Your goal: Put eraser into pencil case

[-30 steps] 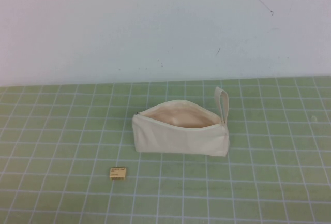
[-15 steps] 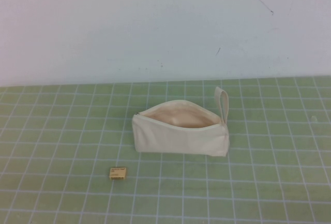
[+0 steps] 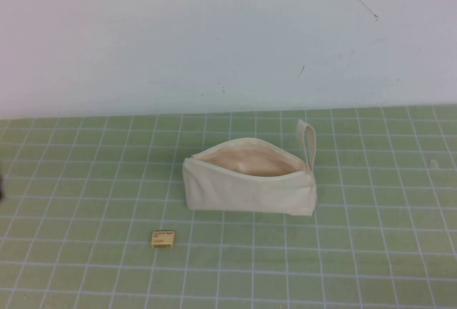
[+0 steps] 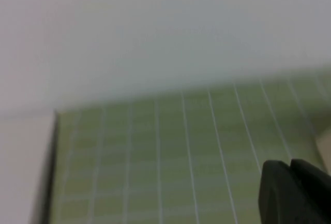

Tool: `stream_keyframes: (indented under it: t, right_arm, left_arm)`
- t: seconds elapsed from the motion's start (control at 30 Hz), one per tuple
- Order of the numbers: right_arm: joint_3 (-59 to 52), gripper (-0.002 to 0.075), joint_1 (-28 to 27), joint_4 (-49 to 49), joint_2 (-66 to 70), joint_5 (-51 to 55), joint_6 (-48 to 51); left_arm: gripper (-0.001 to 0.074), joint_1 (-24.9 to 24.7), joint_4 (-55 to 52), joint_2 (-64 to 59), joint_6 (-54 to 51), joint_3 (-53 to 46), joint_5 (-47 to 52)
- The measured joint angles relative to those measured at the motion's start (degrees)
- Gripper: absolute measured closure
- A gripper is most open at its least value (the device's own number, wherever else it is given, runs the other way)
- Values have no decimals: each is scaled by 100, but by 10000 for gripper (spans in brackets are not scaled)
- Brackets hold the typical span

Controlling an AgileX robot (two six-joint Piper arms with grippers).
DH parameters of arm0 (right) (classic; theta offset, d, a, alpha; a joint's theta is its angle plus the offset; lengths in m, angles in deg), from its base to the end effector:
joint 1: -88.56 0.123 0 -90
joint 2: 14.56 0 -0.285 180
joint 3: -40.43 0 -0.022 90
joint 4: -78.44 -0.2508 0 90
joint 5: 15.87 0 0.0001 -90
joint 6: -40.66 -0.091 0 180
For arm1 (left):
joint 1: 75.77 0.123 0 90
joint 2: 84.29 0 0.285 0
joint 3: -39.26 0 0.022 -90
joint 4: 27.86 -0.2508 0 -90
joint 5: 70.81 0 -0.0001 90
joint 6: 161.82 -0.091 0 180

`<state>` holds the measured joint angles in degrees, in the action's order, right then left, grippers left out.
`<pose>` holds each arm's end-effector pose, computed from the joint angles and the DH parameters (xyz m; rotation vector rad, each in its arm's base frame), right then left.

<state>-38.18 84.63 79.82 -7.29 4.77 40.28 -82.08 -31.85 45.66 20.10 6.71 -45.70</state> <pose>0.0529 -0.0044 0.1731 0.0549 1.8587 -0.0665 0.1489 -0.0138 0.3679 0.1109 1.8756 -0.0276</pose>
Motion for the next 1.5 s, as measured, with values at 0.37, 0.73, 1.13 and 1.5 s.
stream_keyframes:
  t: [0.37,0.73,1.13,1.5]
  right_arm:
    - [0,727,0,0,0,0,0]
    - [0,727,0,0,0,0,0]
    - [0,727,0,0,0,0,0]
    - [3,727,0,0,0,0,0]
  left_arm:
    - [736,-326,2682,-3183,-4971,753,923]
    - [531,-1270,2451,-5437,-5848,1267,1202]
    - [263,-1354,1457,-6015,-6450,1364,25]
    - [263,-1354,1484,-6334,-6436,1381,-238]
